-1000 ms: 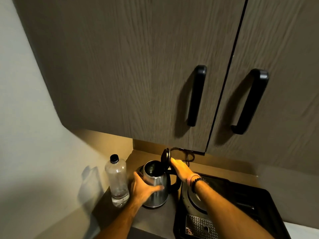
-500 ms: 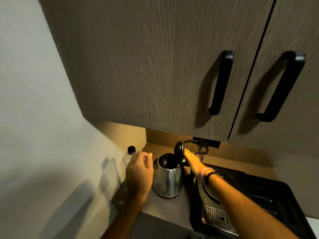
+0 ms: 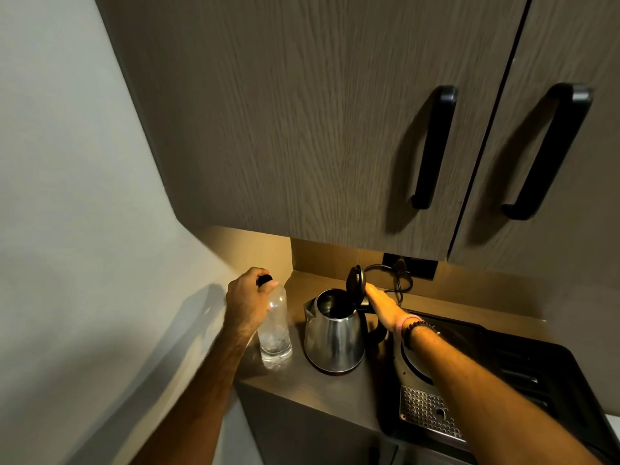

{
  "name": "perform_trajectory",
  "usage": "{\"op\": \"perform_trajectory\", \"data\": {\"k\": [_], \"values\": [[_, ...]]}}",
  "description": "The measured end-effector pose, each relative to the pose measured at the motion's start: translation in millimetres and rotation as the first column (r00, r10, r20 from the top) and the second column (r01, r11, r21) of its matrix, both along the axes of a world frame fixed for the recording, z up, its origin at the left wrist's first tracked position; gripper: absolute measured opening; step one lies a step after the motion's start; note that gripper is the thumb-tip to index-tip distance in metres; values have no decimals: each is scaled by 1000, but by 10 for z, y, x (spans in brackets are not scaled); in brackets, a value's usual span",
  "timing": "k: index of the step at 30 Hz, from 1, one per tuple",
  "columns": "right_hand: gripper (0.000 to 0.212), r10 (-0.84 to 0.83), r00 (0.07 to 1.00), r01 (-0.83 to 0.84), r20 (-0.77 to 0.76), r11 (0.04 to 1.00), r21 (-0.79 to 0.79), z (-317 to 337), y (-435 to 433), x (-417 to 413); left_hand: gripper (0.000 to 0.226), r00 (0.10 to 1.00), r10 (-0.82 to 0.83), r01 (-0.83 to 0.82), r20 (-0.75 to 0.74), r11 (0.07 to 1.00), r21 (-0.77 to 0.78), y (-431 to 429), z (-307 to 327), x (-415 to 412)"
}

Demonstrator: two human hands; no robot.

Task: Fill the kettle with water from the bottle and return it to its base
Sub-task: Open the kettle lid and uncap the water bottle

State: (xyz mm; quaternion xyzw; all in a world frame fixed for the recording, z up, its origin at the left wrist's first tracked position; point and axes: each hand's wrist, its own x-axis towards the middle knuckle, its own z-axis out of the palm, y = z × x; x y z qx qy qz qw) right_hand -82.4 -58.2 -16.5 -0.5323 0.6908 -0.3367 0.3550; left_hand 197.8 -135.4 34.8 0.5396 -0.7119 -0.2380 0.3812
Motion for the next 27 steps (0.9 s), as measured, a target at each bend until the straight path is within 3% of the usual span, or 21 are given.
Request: {"op": "perform_trajectory", "data": {"k": [4,8,10,13,16,18,21,25,27], "values": [[73,26,999,-26,-27,1000,-13,-13,-4,-1,54,989,51,-43,-137,997,61,-6,46,-19],[73,6,1000,-6,1,1000,-12,-34,-13,-11,40,991,104,-130,-90,919,-372,237,-56,-60],[73,4,1000,-4,10,1000,-9,-45,-20,-18,33,999,4,-25,-51,904,-428,459,-310,-154],[72,19,1000,-20,-14,999,-25,-63,-36,-21,31,995,-66,78,78,985,-157,735,-880,-295],[74,34,998,-36,-44,999,-37,-85,-54,-30,29,991,-33,15,129,991,137,857,-1375,-359],[78,34,998,-36,-46,999,-37,-106,-60,-45,33,986,11,-52,167,969,241,866,-1571,-356],[83,42,997,-45,-66,998,-37,-144,-78,-75,35,967,8,-82,253,955,285,819,-1763,-362],[82,39,997,-42,-62,997,-58,-163,-90,-80,36,977,-7,-68,212,936,345,748,-1861,-351],[83,40,997,-44,-67,997,-60,-176,-94,-90,30,987,40,-87,157,949,303,732,-1838,-307]]}}
